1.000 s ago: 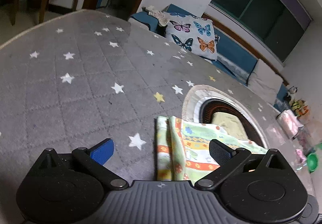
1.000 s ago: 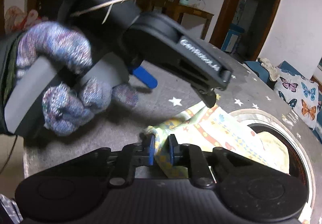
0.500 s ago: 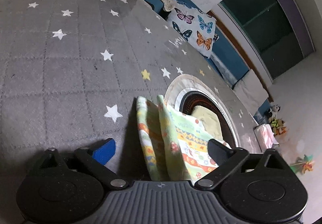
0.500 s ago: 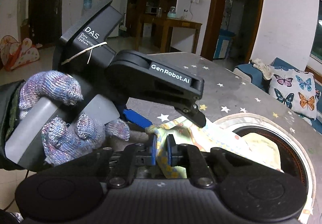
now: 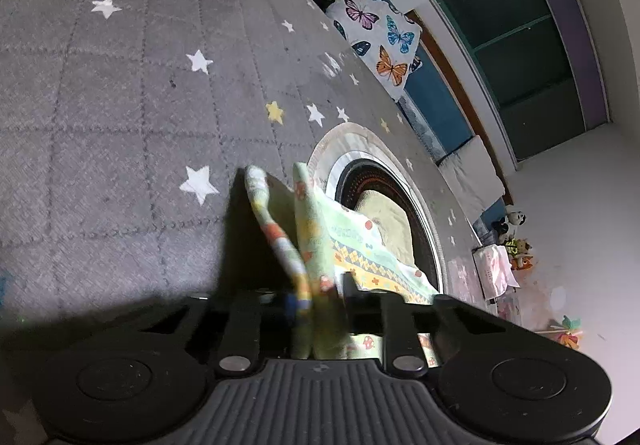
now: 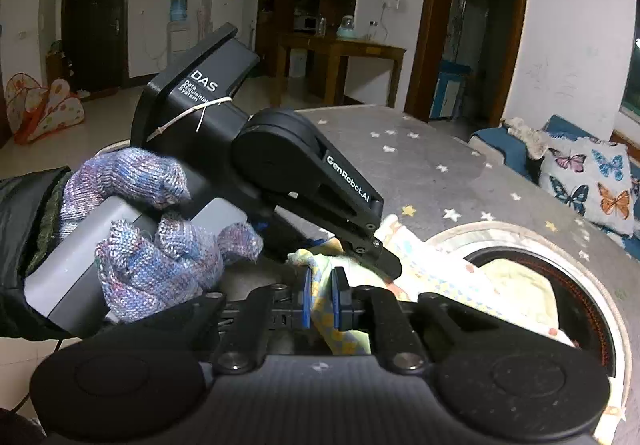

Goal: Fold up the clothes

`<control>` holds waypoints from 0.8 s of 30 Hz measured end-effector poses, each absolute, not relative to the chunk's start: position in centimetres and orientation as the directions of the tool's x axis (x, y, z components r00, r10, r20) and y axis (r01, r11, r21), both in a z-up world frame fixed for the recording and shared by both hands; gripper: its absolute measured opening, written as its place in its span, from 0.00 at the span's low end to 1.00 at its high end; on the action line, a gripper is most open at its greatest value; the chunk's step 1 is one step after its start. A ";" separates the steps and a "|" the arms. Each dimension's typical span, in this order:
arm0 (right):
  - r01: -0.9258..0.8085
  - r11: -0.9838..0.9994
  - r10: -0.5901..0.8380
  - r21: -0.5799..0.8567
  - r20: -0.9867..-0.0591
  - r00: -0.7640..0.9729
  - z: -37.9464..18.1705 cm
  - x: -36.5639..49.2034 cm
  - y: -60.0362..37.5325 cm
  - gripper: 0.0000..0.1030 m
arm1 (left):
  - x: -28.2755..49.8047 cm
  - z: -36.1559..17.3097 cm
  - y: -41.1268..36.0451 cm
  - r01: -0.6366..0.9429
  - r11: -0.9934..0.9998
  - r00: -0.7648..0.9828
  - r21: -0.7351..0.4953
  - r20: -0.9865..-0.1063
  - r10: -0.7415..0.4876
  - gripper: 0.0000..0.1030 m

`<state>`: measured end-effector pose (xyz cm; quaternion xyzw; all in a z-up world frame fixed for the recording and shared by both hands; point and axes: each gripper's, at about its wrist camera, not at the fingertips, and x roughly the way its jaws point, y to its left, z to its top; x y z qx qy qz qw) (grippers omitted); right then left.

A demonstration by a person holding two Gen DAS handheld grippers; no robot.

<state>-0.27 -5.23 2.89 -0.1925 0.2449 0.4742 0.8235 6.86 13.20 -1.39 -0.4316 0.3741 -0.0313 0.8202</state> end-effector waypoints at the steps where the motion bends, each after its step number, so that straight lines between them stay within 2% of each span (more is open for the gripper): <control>1: -0.875 0.479 0.689 -0.075 -0.586 0.427 2.9 -0.2 -5.4 0.10 | 6.8 -1.3 13.1 -0.267 0.632 0.721 -0.728 -0.586 -0.371 0.15; 3: -0.871 0.487 0.692 -0.058 -0.583 0.426 3.1 0.0 -5.9 0.12 | 6.8 -1.2 13.0 -0.259 0.645 0.723 -0.719 -0.587 -0.364 0.13; 6: -0.856 0.514 0.687 -0.045 -0.577 0.442 3.2 0.6 -7.4 0.19 | 6.8 -1.0 12.7 -0.249 0.666 0.725 -0.703 -0.592 -0.353 0.13; 12: -0.804 0.593 0.664 0.047 -0.593 0.455 3.3 3.4 -11.5 0.20 | 6.9 -1.1 12.7 -0.255 0.681 0.722 -0.686 -0.603 -0.338 0.12; 18: -0.670 0.742 0.525 0.014 -0.633 0.569 1.8 7.6 -16.3 0.22 | 7.0 -1.1 12.6 -0.251 0.696 0.722 -0.673 -0.609 -0.329 0.12; 24: -0.492 0.869 0.404 0.052 -0.649 0.645 0.5 11.8 -21.1 0.22 | 7.2 -1.0 12.5 -0.249 0.711 0.721 -0.658 -0.616 -0.317 0.12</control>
